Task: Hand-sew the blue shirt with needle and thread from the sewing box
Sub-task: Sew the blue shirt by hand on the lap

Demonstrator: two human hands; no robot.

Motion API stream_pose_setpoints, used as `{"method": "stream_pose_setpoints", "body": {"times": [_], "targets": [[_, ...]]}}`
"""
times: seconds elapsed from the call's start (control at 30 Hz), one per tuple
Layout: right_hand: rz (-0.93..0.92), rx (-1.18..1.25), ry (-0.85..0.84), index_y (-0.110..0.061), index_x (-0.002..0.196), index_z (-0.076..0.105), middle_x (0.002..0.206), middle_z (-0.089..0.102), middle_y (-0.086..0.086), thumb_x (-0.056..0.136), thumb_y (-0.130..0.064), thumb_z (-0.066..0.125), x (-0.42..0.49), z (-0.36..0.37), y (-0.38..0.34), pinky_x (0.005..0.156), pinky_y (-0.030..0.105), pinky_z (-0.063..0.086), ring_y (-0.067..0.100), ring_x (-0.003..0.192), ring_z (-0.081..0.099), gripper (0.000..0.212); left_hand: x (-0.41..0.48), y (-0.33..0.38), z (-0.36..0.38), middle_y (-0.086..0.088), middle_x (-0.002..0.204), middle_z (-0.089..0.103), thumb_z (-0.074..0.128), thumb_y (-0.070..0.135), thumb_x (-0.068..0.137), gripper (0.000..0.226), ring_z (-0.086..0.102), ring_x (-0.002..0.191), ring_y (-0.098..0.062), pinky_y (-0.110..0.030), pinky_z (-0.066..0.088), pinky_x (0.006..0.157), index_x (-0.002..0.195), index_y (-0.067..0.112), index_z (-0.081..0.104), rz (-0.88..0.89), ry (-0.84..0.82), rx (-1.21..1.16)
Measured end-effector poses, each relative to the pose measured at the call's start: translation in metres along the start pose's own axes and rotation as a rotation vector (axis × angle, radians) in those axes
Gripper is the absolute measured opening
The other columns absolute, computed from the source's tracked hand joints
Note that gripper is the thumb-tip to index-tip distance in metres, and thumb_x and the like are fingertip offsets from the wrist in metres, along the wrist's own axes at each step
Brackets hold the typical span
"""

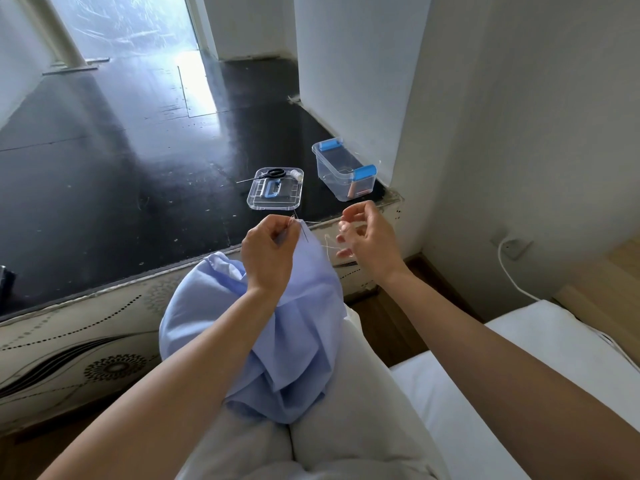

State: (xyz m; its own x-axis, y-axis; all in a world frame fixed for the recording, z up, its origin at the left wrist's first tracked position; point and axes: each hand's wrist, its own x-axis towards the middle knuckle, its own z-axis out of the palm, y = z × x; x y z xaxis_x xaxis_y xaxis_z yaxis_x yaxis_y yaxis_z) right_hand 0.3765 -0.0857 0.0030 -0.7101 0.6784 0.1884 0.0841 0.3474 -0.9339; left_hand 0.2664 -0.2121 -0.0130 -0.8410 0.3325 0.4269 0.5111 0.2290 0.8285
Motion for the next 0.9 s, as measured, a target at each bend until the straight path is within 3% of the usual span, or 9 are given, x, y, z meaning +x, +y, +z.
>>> {"method": "stream_pose_setpoints", "body": {"times": [0.13,0.23,0.3,0.4,0.47,0.53,0.63,0.8,0.9], "targets": [[0.165,-0.105,0.004,-0.012,0.122,0.047,0.117,0.052,0.004,0.097,-0.016,0.057,0.005,-0.008,0.006,0.064,0.018,0.056,0.016,0.092,0.062,0.028,0.0,-0.001,0.0,0.007,0.072,0.065,0.069,0.021,0.089,0.01,0.059,0.066,-0.011,-0.024,0.05,0.068,0.086,0.012,0.071,0.0,-0.007,0.0],[0.212,-0.28,-0.002,-0.013,0.124,0.049,0.12,0.053,0.006,0.097,-0.019,0.057,0.007,-0.014,0.012,0.07,0.017,0.046,0.014,0.1,0.054,0.029,-0.001,0.001,-0.001,0.012,0.072,0.063,0.069,0.022,0.09,0.009,0.059,0.066,-0.003,-0.019,0.049,0.069,0.089,0.014,0.072,0.012,-0.037,-0.001],[0.166,-0.201,0.015,-0.014,0.123,0.053,0.12,0.056,0.003,0.098,-0.019,0.055,0.008,-0.017,0.009,0.07,0.013,0.043,0.013,0.102,0.054,0.026,-0.002,0.002,-0.002,0.015,0.073,0.064,0.07,0.021,0.089,0.007,0.06,0.067,0.002,-0.016,0.048,0.069,0.09,0.015,0.073,0.04,-0.075,-0.02],[0.091,-0.005,-0.22,-0.015,0.121,0.058,0.113,0.063,-0.002,0.099,-0.024,0.053,0.009,-0.014,-0.004,0.072,0.017,0.049,0.011,0.097,0.06,0.024,-0.003,0.004,-0.003,0.011,0.076,0.067,0.07,0.018,0.088,0.008,0.061,0.069,0.007,-0.009,0.046,0.066,0.091,0.013,0.074,0.071,-0.107,-0.041],[0.055,-0.009,-0.38,-0.016,0.122,0.058,0.11,0.065,-0.004,0.099,-0.027,0.053,0.007,-0.007,-0.008,0.069,0.016,0.05,0.008,0.09,0.063,0.026,-0.002,0.005,-0.004,0.008,0.079,0.067,0.07,0.019,0.089,0.011,0.061,0.067,0.002,-0.005,0.044,0.066,0.093,0.01,0.074,0.094,-0.109,-0.027],[0.066,-0.016,-0.411,-0.017,0.128,0.056,0.117,0.063,-0.005,0.101,-0.024,0.05,0.008,0.0,-0.008,0.066,0.011,0.048,0.006,0.089,0.062,0.029,-0.001,0.006,-0.005,0.005,0.084,0.068,0.069,0.018,0.089,0.013,0.061,0.068,-0.002,-0.004,0.045,0.068,0.097,0.009,0.074,0.109,-0.146,-0.033],[0.134,0.027,-0.405,-0.022,0.133,0.054,0.122,0.06,-0.009,0.104,-0.017,0.038,0.011,0.002,-0.01,0.073,0.013,0.045,0.007,0.093,0.058,0.033,-0.001,0.006,-0.008,0.002,0.088,0.07,0.068,0.015,0.089,0.012,0.064,0.073,0.0,-0.007,0.047,0.07,0.099,0.01,0.072,0.11,-0.259,-0.097],[0.179,0.033,-0.509,-0.015,0.102,0.064,0.077,0.06,-0.001,0.104,-0.017,0.036,0.01,-0.002,-0.01,0.065,0.018,0.043,0.008,0.069,0.05,0.028,0.0,0.002,-0.012,-0.003,0.088,0.07,0.065,0.009,0.09,0.01,0.062,0.077,0.002,-0.009,0.047,0.07,0.098,0.01,0.071,0.114,-0.341,-0.147],[0.188,0.063,-0.514,-0.015,0.075,0.057,0.061,0.05,-0.002,0.103,-0.018,0.037,0.01,-0.006,-0.008,0.062,0.024,0.038,0.009,0.058,0.041,0.035,0.0,0.001,-0.012,-0.004,0.087,0.07,0.065,0.006,0.09,0.01,0.061,0.075,0.001,-0.01,0.047,0.07,0.096,0.012,0.07,0.107,-0.384,-0.172]]}}
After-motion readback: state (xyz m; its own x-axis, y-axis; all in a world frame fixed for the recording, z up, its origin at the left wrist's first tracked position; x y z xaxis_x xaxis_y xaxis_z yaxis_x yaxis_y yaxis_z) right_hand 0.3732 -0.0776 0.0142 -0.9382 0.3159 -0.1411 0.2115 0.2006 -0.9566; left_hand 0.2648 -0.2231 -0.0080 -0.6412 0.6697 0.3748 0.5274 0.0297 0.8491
